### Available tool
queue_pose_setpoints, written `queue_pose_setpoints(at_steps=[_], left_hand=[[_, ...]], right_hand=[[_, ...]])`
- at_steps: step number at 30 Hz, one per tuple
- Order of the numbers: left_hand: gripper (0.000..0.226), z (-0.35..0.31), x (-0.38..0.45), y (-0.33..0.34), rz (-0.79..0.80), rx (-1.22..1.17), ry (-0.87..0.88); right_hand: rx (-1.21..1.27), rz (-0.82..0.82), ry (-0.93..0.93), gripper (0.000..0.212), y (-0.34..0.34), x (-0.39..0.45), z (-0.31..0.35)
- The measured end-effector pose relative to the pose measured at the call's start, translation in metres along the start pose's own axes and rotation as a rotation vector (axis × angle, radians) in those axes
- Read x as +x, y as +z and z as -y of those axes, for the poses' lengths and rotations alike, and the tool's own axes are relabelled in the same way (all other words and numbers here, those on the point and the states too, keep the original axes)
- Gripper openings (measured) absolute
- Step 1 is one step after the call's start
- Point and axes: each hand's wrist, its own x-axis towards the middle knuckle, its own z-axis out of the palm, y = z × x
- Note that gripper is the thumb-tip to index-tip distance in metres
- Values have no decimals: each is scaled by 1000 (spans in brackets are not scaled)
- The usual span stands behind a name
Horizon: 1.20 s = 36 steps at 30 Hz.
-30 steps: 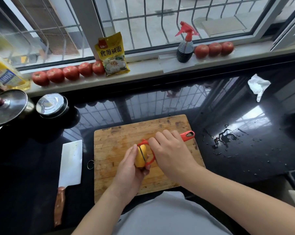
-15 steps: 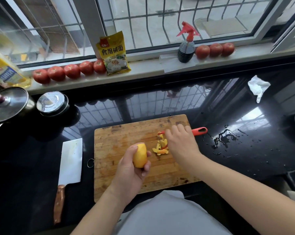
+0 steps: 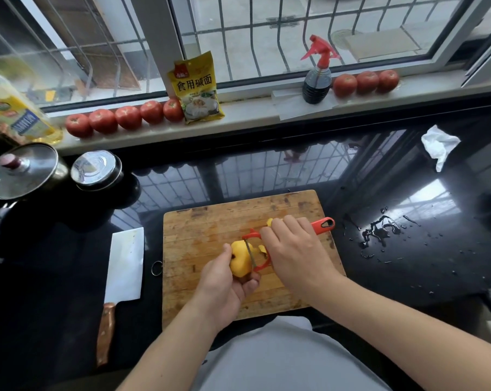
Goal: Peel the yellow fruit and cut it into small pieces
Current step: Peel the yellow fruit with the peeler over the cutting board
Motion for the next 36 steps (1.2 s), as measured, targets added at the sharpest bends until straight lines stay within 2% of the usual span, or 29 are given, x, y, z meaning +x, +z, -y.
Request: queue_pose_setpoints(at_steps=[5, 11, 15, 17, 20, 21, 24, 25, 28, 30, 32, 34, 36], left_hand=[[48, 3, -3, 3, -8, 7, 66], [45, 7, 1, 1, -59, 15, 215], [37, 3, 2, 0, -52, -23, 267], [38, 1, -1, 1, -28, -3, 265], [39, -3, 0, 0, -33, -40, 193], [40, -4, 2, -1, -35, -65, 149], [42, -5, 7, -7, -5, -177, 1], [43, -6, 8, -8, 12, -206, -44], [44, -6, 14, -15, 15, -250, -98], [41, -6, 16, -18, 16, -233, -104], [37, -5, 17, -21, 24, -194, -98], [36, -5, 17, -22, 45, -160, -92], [35, -6, 18, -23, 51, -128, -63]], right_hand=[[-7, 20, 46, 20, -9, 3, 11], [-26, 18, 67, 18, -4, 3, 10], [-126, 152, 159, 21, 12, 1, -18], [-127, 173, 214, 23, 15, -2, -28], [-87, 120, 215, 30, 19, 2, -33], [-102, 204, 223, 31, 22, 3, -36], [-241, 608, 342, 31, 28, 3, -46], [-257, 632, 347, 30, 29, 1, -48], [-137, 565, 339, 32, 35, -2, -48], [-14, 594, 383, 34, 35, -3, -48], [-12, 643, 393, 33, 36, -5, -51], [6, 549, 368, 29, 35, -7, -51], [64, 360, 250, 17, 30, -6, -44]])
